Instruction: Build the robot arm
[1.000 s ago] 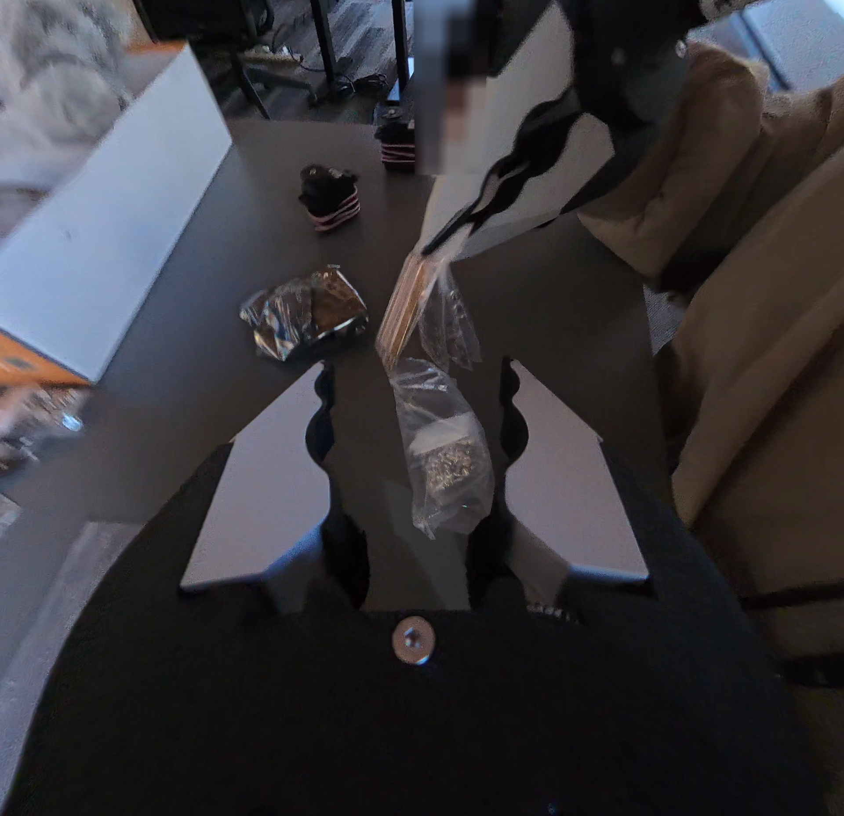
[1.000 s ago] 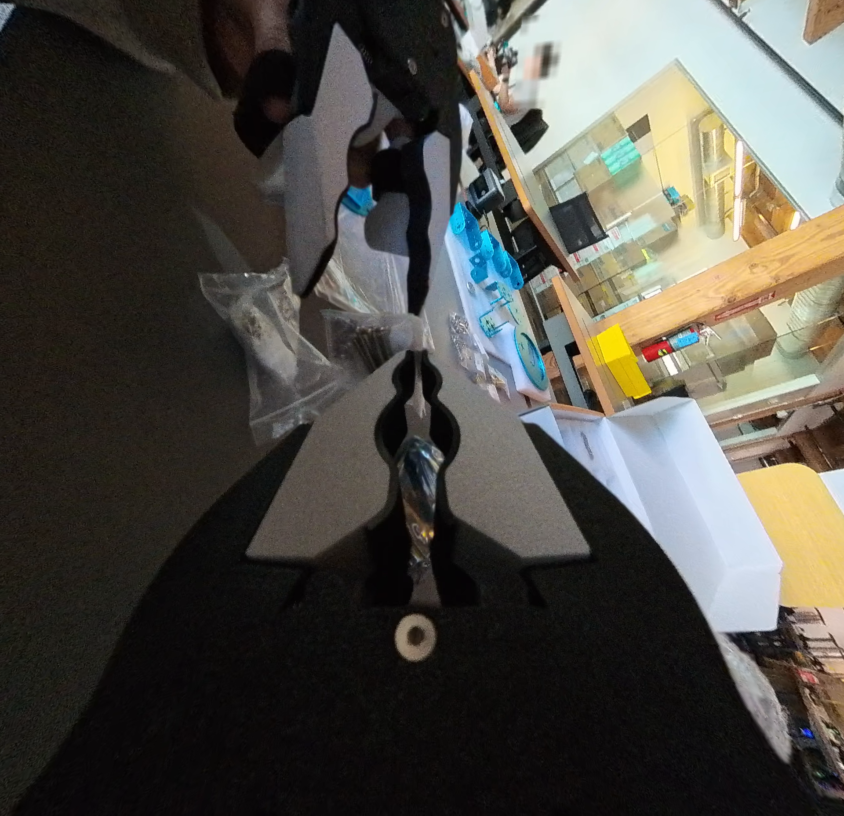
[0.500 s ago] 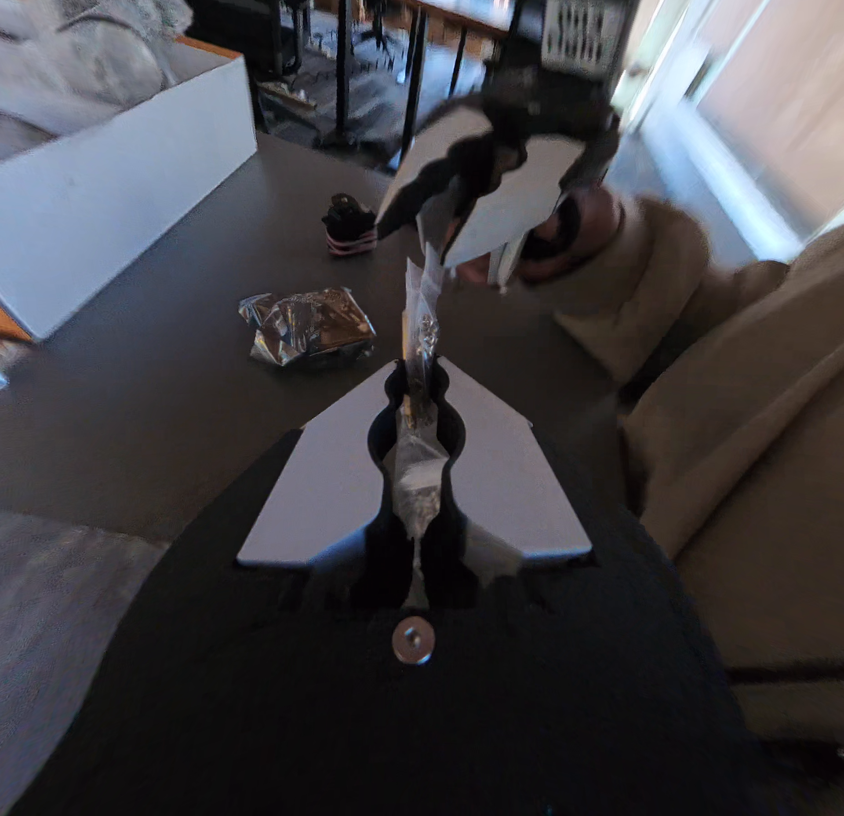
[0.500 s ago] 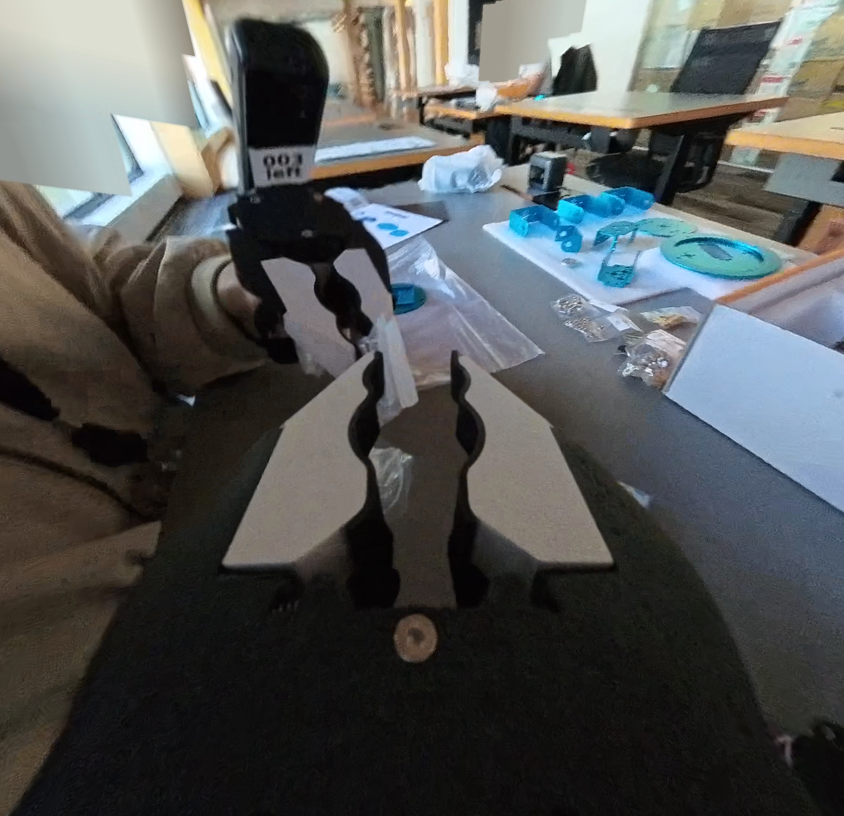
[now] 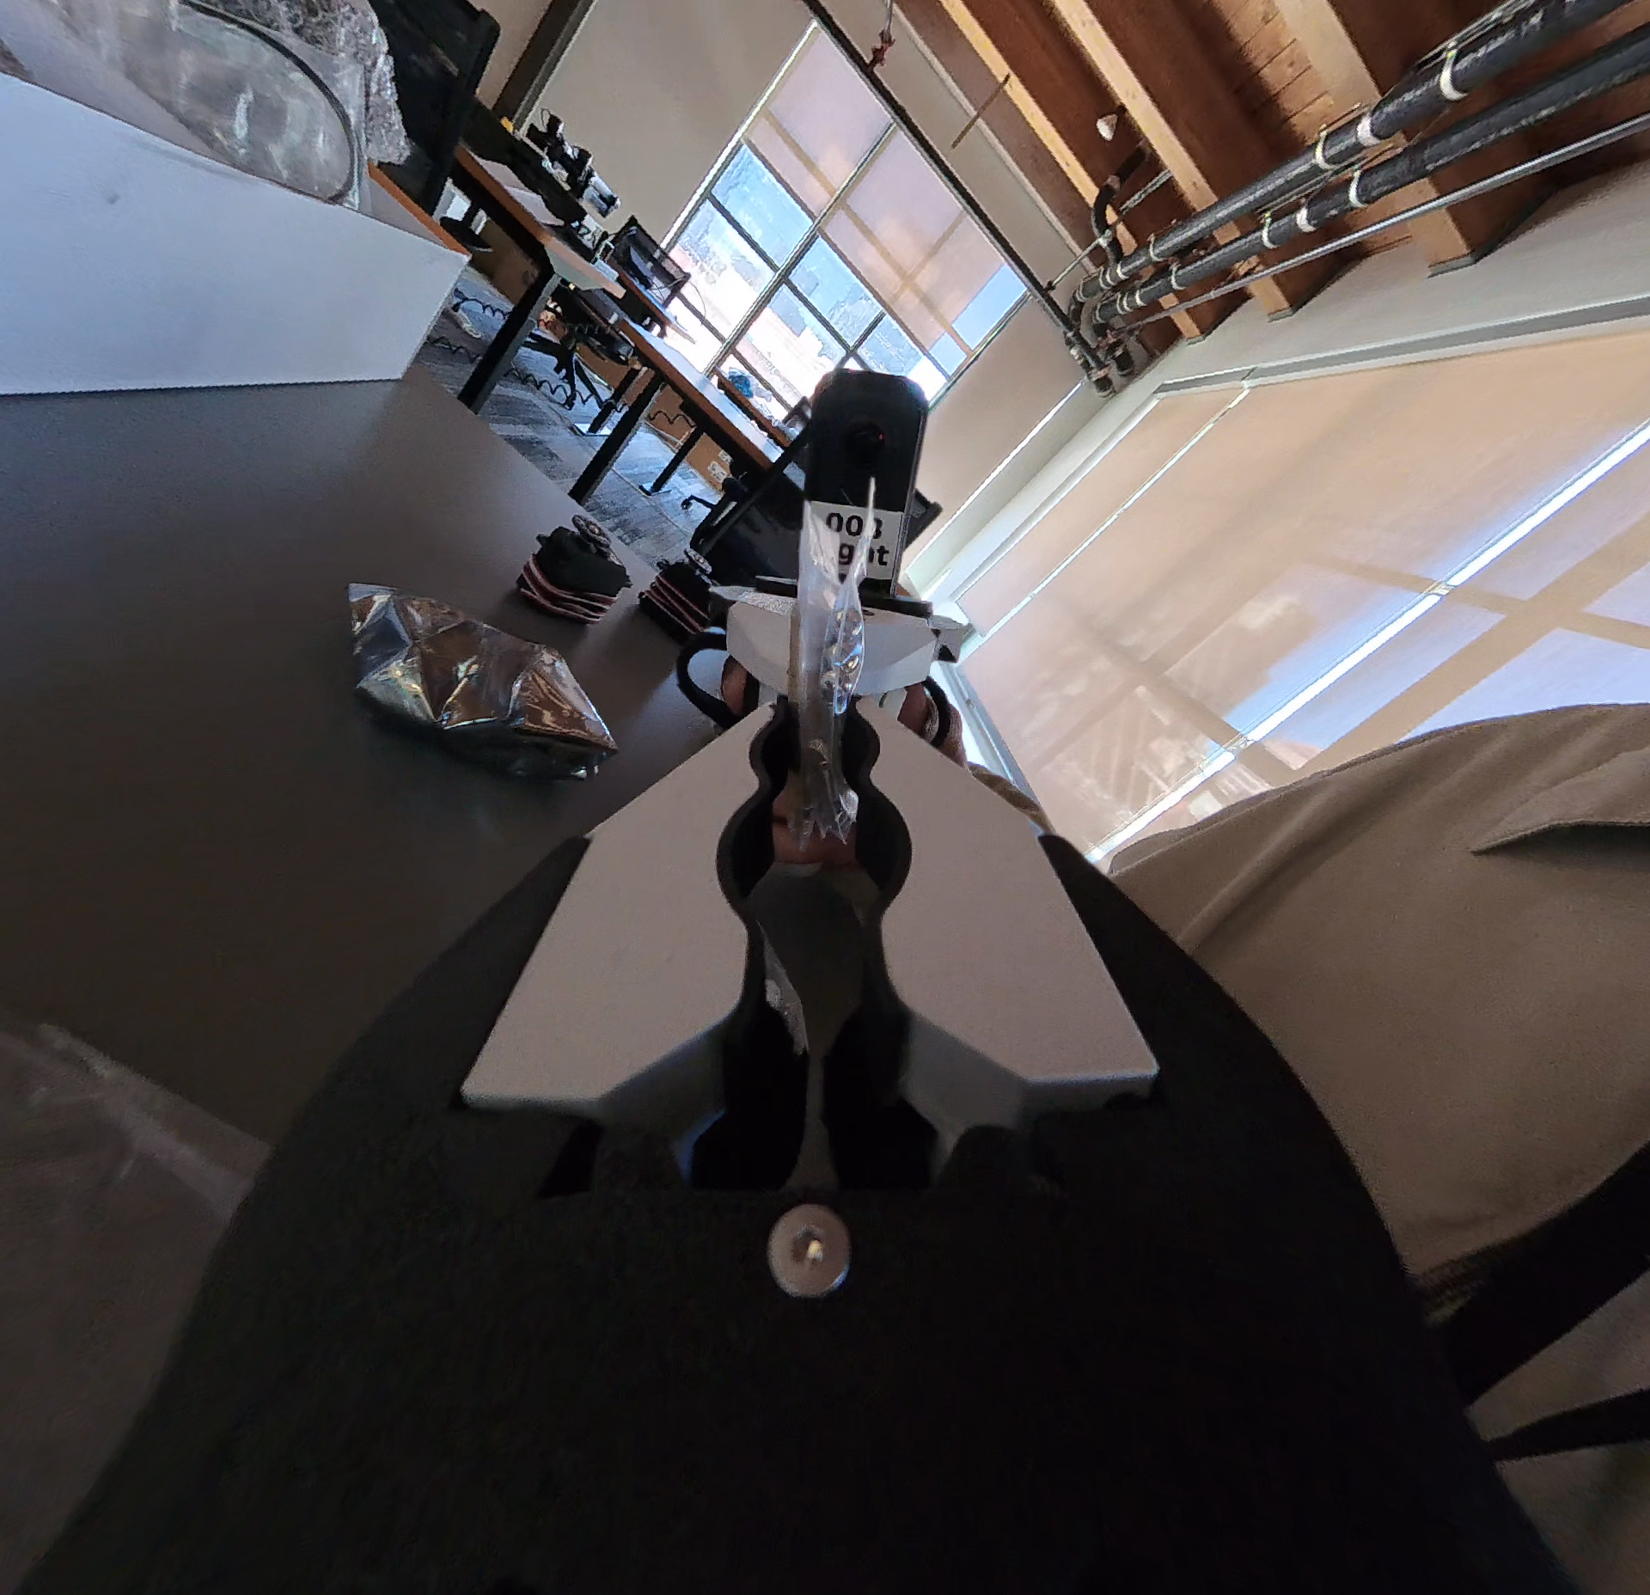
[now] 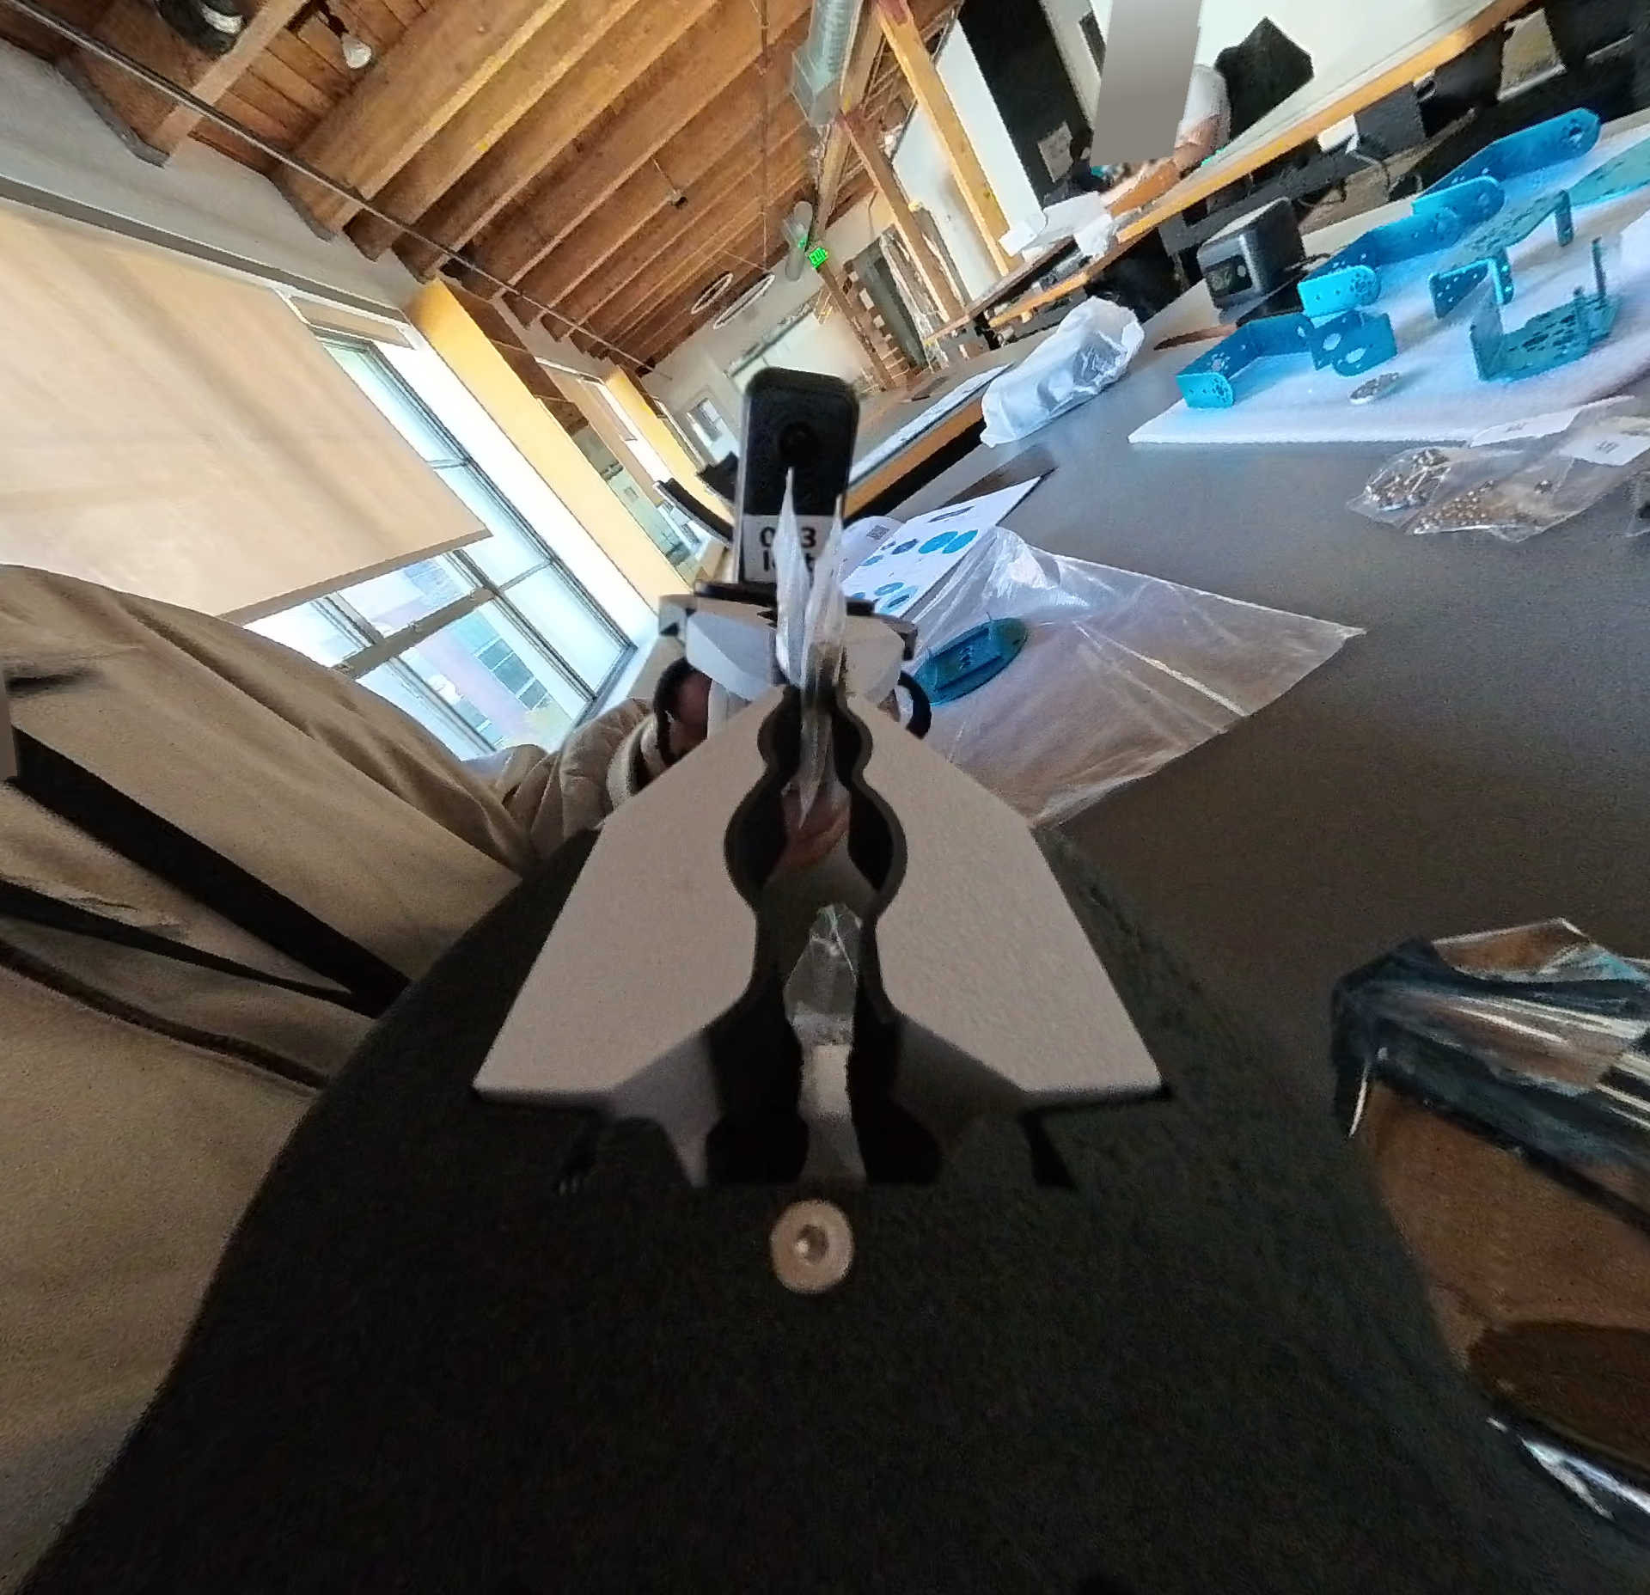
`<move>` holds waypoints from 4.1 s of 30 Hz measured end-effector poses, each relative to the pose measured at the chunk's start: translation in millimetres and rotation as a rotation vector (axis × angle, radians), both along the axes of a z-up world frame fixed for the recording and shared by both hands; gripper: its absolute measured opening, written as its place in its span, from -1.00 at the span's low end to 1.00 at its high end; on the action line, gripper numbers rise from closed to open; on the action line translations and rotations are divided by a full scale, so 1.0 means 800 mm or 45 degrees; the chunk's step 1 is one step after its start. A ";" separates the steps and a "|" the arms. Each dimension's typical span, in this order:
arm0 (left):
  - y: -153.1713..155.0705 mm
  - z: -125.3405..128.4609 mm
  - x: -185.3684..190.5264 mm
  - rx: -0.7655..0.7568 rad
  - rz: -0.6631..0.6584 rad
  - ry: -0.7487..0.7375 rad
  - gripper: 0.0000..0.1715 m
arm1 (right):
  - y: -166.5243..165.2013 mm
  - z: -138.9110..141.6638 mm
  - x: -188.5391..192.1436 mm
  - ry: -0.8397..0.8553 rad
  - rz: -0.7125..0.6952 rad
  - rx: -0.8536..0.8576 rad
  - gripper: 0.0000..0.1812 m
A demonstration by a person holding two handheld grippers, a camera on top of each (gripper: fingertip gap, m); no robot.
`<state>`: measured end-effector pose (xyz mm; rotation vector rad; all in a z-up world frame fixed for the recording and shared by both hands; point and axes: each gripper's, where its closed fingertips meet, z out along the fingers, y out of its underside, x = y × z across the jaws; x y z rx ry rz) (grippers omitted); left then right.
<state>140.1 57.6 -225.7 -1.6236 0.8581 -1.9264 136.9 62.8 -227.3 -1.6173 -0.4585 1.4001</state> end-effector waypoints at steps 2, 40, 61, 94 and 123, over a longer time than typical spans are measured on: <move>0.003 -0.002 -0.003 0.000 0.009 0.006 -0.88 | 0.001 -0.003 0.000 0.004 0.004 -0.030 -0.94; 0.032 -0.117 -0.026 1.497 0.249 1.118 -1.00 | 0.030 -0.055 0.063 -0.121 -0.276 -0.273 -1.00; 0.022 -0.134 0.006 1.061 -0.228 0.979 -0.50 | 0.014 -0.046 0.091 -0.065 -0.348 -0.227 -1.00; 0.024 -0.128 0.017 1.057 -0.342 0.929 -1.00 | 0.009 -0.033 0.094 -0.019 -0.329 -0.194 -1.00; 0.329 -0.132 0.016 0.249 0.640 1.207 -0.52 | 0.004 -0.027 0.088 0.006 -0.297 -0.184 -1.00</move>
